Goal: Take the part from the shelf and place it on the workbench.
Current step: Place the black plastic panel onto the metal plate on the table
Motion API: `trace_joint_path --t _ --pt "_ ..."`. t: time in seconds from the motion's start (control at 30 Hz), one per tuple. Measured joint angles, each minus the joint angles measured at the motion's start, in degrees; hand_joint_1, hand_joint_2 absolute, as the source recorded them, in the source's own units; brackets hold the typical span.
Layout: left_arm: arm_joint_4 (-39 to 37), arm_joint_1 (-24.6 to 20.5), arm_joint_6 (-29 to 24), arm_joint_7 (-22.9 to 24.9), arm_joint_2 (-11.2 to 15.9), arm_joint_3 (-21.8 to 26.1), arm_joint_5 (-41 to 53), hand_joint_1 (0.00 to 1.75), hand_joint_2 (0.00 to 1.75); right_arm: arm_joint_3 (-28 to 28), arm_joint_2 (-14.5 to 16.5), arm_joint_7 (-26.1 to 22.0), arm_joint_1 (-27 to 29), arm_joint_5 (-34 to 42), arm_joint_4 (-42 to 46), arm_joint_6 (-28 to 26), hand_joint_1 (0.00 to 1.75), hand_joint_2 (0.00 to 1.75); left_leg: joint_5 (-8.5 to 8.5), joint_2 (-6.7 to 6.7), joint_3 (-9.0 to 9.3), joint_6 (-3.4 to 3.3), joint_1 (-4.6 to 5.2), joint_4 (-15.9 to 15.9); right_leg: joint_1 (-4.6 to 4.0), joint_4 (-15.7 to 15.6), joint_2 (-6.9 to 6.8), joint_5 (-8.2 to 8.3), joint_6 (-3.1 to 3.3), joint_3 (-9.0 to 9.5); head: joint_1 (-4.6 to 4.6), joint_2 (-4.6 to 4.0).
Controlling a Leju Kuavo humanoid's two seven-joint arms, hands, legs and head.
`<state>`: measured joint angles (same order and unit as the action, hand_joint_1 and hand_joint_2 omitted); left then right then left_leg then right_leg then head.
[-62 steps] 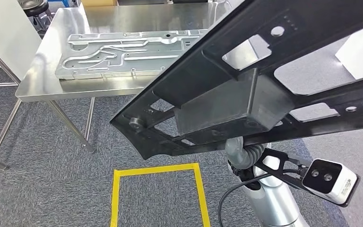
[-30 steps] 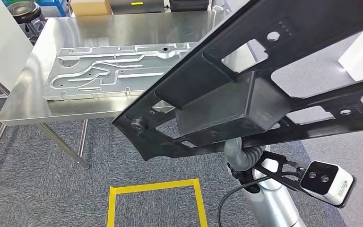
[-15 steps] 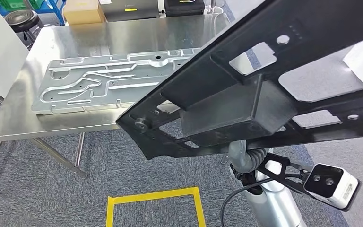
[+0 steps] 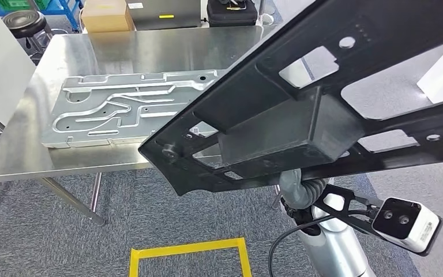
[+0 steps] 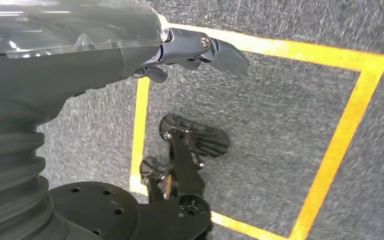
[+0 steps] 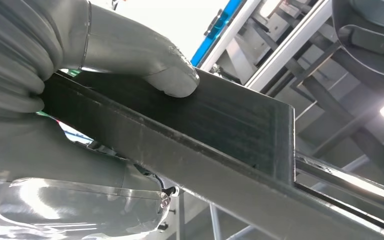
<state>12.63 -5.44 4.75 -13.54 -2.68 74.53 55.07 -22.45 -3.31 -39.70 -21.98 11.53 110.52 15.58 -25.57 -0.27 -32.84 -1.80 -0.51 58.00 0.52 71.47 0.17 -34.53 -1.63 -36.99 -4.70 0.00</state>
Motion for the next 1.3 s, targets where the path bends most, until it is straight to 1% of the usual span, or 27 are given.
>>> trace_joint_path --t 0.03,0.07,0.1,0.17,0.2,0.23,0.3,0.37,0.4,0.43,0.5,0.53,0.57,0.6,0.67,0.73,0.8,0.9,0.93,1.0,1.03,1.07,1.1,1.13,1.2,1.23,1.3 --pt "0.00 0.03 0.00 -0.01 0.01 0.00 -0.01 0.00 1.75 0.01 -0.02 0.01 0.11 0.02 -0.01 -0.01 1.75 1.75 -0.28 -0.02 0.24 -0.01 0.04 0.03 0.05 2.23 0.00 -0.29 -0.07 -1.87 0.00 0.00" --pt "-0.01 0.07 0.01 -0.02 0.01 0.00 -0.01 0.00 1.75 0.02 -0.04 0.01 0.19 0.04 -0.01 -0.03 1.75 1.75 -0.60 -0.05 0.60 0.02 0.06 0.05 0.07 2.35 -0.01 0.71 -0.03 -2.77 0.00 0.00" --pt "-0.01 0.10 0.04 -0.03 0.01 0.00 0.01 0.00 1.75 0.05 -0.06 -0.02 0.27 0.07 -0.01 -0.05 1.75 1.75 -0.97 -0.10 1.09 0.09 0.08 0.06 0.08 0.29 -0.01 2.84 0.10 -2.54 0.00 0.00" --pt "-0.01 0.10 0.09 -0.08 -0.02 0.00 0.02 0.00 1.75 0.22 -0.09 -0.12 0.43 0.12 0.00 -0.10 1.75 1.75 -1.79 -0.17 2.25 0.36 0.09 0.02 -0.05 -7.20 -0.05 8.02 0.64 -0.15 0.01 0.00" --pt "-0.01 0.06 0.11 -0.10 -0.04 0.00 0.03 0.00 1.75 0.34 -0.11 -0.17 0.53 0.14 0.01 -0.12 1.75 1.75 -2.14 -0.20 2.60 0.58 0.10 -0.02 -0.26 -10.23 -0.08 8.94 0.98 0.85 0.01 0.00" --pt "-0.01 0.01 0.11 -0.11 -0.07 0.00 0.03 0.00 1.75 0.49 -0.17 -0.21 0.67 0.16 0.03 -0.14 1.75 1.75 -2.44 -0.20 2.78 0.90 0.12 -0.08 -0.48 -12.07 -0.11 9.33 1.35 1.41 0.02 0.00" --pt "-0.01 -0.07 0.14 -0.14 -0.10 0.00 0.02 0.00 1.75 0.78 -0.35 -0.23 0.99 0.19 0.13 -0.15 1.75 1.75 -2.61 -0.16 3.10 1.67 0.21 0.18 -0.73 -13.03 -0.07 8.89 2.05 1.73 0.02 0.00" --pt "-0.01 -0.14 0.17 -0.21 -0.02 0.00 -0.01 0.00 1.75 0.97 -0.51 -0.22 1.18 0.24 0.23 -0.14 1.75 1.75 -3.05 -0.08 3.26 2.31 0.20 1.34 -0.43 -13.48 -0.04 9.41 2.72 2.72 0.01 0.00" --pt "-0.01 -0.22 0.19 -0.25 0.00 0.00 -0.04 0.00 1.75 1.01 -0.55 -0.22 1.16 0.27 0.27 -0.14 1.75 1.75 -3.74 -0.06 2.63 2.53 0.15 2.89 -0.27 -13.66 -0.07 9.28 3.02 3.31 0.01 0.00" --pt "-0.01 -0.30 0.20 -0.27 0.03 0.00 -0.10 0.00 1.75 1.03 -0.57 -0.22 1.17 0.30 0.31 -0.13 1.75 1.75 -4.88 -0.04 1.20 2.73 0.03 5.57 -0.19 -13.81 -0.12 9.09 3.25 3.78 0.01 0.00" --pt "-0.01 -0.27 0.21 -0.27 -0.01 0.00 -0.37 0.00 1.75 1.05 -0.60 -0.20 1.34 0.32 0.29 -0.19 1.75 1.75 -7.59 -0.04 -3.24 3.23 -0.16 12.73 -0.25 -13.83 -0.14 8.52 3.53 4.28 0.00 0.00" --pt "-0.01 -0.17 0.21 -0.25 -0.02 0.01 -0.55 0.00 1.75 1.05 -0.62 -0.16 1.50 0.24 0.23 -0.31 1.75 1.75 -8.23 -0.04 -5.27 3.50 -0.25 15.34 -0.28 -13.83 -0.08 8.22 3.55 4.54 0.00 0.00" --pt "-0.01 -0.05 0.19 -0.20 -0.04 0.02 -0.77 0.00 1.75 1.06 -0.64 -0.09 1.66 0.09 0.13 -0.56 1.75 1.75 -7.81 -0.03 -6.47 3.63 -0.28 16.15 -0.30 -13.82 -0.01 7.91 3.53 4.87 0.00 0.00" --pt "-0.01 0.03 0.15 -0.15 -0.05 0.05 -0.96 0.00 1.75 1.08 -0.67 0.04 1.78 -0.10 0.00 -0.95 1.75 1.75 -6.16 -0.03 -6.58 3.66 -0.30 14.75 -0.29 -13.82 0.06 7.57 3.46 5.31 0.00 0.00" --pt "-0.01 0.09 0.02 -0.03 -0.05 0.22 -1.32 0.00 1.75 1.20 -0.71 0.63 1.89 -0.46 -0.31 -2.21 1.75 1.75 -0.92 0.01 -4.45 3.34 -0.26 7.55 -0.27 -13.82 0.12 6.79 3.17 6.34 0.01 0.00" --pt "-0.01 0.07 -0.12 0.07 -0.08 0.44 -1.61 0.00 1.75 1.44 -0.75 2.06 1.69 -0.96 -0.81 -4.26 1.75 1.75 1.52 0.09 -2.77 2.70 0.04 1.77 -0.34 -13.72 0.15 6.27 2.71 6.72 0.01 0.00" --pt "-0.01 0.13 -0.24 0.07 -0.12 0.63 -1.80 0.00 1.75 1.97 -0.97 4.75 0.04 -2.31 -2.56 -8.30 1.75 1.75 1.34 0.13 -2.74 1.93 0.39 0.60 -0.39 -13.61 0.23 6.01 2.10 6.49 0.01 0.00" --pt "-0.02 -0.02 0.02 -0.28 -0.16 0.84 -1.71 0.00 1.75 4.80 -2.81 9.00 -7.67 -9.25 -11.67 -18.41 1.75 1.75 1.90 0.21 -2.41 0.84 0.16 0.15 -0.27 -12.20 0.21 4.99 1.04 5.83 0.02 0.00" --pt "-0.02 -0.18 0.27 -0.49 -0.15 0.85 -1.48 0.00 1.75 6.33 -3.75 9.91 -11.36 -12.93 -16.63 -22.17 1.75 1.75 1.97 0.18 -2.26 0.49 0.04 -0.04 -0.20 -9.82 0.15 3.90 0.71 4.61 0.02 0.00" --pt "-0.01 -0.38 0.69 -0.85 -0.12 0.78 -0.78 0.00 1.75 9.53 -5.39 11.08 -18.96 -20.90 -28.66 -29.46 1.75 1.75 1.88 0.01 -2.20 0.02 0.06 -0.08 -0.04 -2.16 0.06 1.10 0.19 0.22 0.02 0.00" --pt "-0.01 -0.39 0.81 -0.97 -0.09 0.74 -0.44 0.00 1.75 10.85 -6.06 12.07 -22.38 -24.95 -34.94 -32.87 1.75 1.75 1.81 -0.14 -2.16 -0.06 0.08 -0.06 0.03 1.37 0.05 0.29 0.02 -2.09 0.02 0.00" --pt "-0.01 -0.35 0.87 -1.02 -0.07 0.69 -0.20 0.00 1.75 11.86 -6.64 13.34 -25.23 -28.50 -40.64 -35.67 1.75 1.75 1.72 -0.27 -2.05 -0.11 0.10 -0.03 0.09 3.20 0.05 0.52 -0.08 -3.65 0.02 0.00" --pt "-0.02 -0.30 0.92 -1.03 -0.06 0.60 -0.02 0.00 1.75 12.47 -7.15 15.01 -27.69 -31.77 -45.65 -37.95 1.75 1.75 1.57 -0.42 -1.88 -0.10 0.10 0.01 0.14 2.72 0.05 2.01 -0.07 -4.13 0.02 0.00" --pt "-0.02 -0.25 0.95 -1.04 -0.05 0.49 0.19 0.00 1.75 12.71 -7.51 17.16 -29.97 -35.49 -50.02 -40.09 1.75 1.75 1.37 -0.54 -1.64 -0.01 0.11 0.09 0.18 0.04 0.05 4.50 0.04 -3.58 0.02 0.00" --pt "-0.02 -0.28 1.02 -1.03 -0.05 0.17 0.57 0.00 1.75 12.02 -7.88 21.90 -34.34 -44.53 -58.38 -44.35 1.75 1.75 0.86 -0.60 -1.39 0.39 0.26 0.33 0.10 -7.82 0.02 9.58 0.46 -1.16 0.02 0.00" --pt "-0.02 -0.42 1.04 -1.02 -0.05 0.03 0.80 0.00 1.75 11.23 -7.91 24.19 -36.19 -49.18 -62.01 -45.96 1.75 1.75 0.69 -0.58 -1.48 0.60 0.36 0.46 -0.03 -10.73 0.01 10.85 0.71 -0.24 0.01 0.00" --pt "-0.02 -0.74 1.07 -0.99 -0.05 -0.21 1.15 0.00 1.75 8.90 -7.85 28.36 -39.01 -57.39 -68.29 -47.23 1.75 1.75 0.59 -0.52 -1.74 1.07 0.49 0.50 -0.29 -12.64 0.01 10.97 1.16 0.26 0.01 0.00"
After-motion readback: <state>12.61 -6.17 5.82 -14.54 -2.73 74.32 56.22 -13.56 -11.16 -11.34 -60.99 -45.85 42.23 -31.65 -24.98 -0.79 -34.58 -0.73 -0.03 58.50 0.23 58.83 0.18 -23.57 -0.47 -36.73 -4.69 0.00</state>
